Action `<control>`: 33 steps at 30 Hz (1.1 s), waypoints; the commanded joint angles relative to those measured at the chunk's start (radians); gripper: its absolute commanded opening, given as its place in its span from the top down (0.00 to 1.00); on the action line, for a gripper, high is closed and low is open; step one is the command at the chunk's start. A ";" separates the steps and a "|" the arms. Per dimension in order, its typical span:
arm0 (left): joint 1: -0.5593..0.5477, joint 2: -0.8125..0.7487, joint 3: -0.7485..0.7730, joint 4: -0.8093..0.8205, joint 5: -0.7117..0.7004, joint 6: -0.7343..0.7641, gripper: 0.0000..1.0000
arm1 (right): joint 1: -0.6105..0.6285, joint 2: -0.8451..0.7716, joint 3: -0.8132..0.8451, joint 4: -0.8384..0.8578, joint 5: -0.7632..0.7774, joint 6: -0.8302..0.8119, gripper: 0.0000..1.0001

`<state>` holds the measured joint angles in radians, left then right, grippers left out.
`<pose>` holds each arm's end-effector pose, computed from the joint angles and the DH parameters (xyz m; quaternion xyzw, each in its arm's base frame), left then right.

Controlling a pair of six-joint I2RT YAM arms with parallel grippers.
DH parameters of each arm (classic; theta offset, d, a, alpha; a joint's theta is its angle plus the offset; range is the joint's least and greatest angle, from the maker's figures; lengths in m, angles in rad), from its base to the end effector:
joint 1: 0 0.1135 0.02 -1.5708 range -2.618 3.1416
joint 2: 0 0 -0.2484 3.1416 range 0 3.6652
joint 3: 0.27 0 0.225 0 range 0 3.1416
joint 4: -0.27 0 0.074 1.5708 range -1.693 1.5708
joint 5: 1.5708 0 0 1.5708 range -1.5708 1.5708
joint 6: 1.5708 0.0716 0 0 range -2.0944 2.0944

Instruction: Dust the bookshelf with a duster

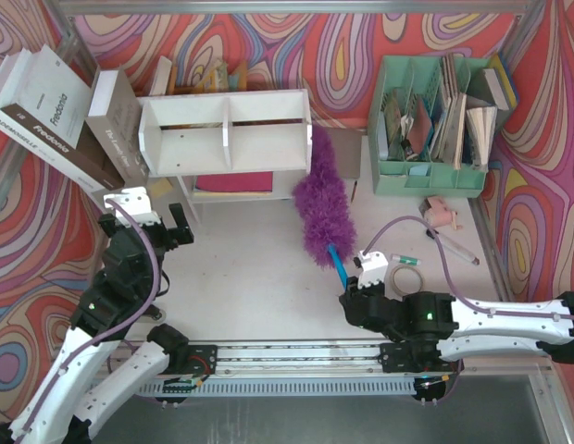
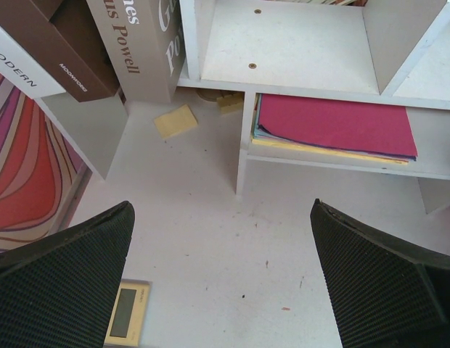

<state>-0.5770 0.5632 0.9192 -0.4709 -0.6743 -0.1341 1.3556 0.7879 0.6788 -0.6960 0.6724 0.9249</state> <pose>0.1261 -0.0287 0.3631 -0.0600 0.7356 0.0129 0.6746 0.0771 0.1438 0.2319 -0.0667 0.8818 0.1927 0.4253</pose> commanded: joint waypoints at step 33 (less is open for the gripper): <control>0.006 0.000 -0.009 -0.006 -0.005 0.015 0.01 | 0.004 -0.020 0.017 0.054 -0.031 0.019 1.00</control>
<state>-0.5758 0.5606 0.9192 -0.4713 -0.6743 -0.1337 1.3548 0.7681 0.7647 -0.6830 0.6945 0.8841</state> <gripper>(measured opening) 0.985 0.343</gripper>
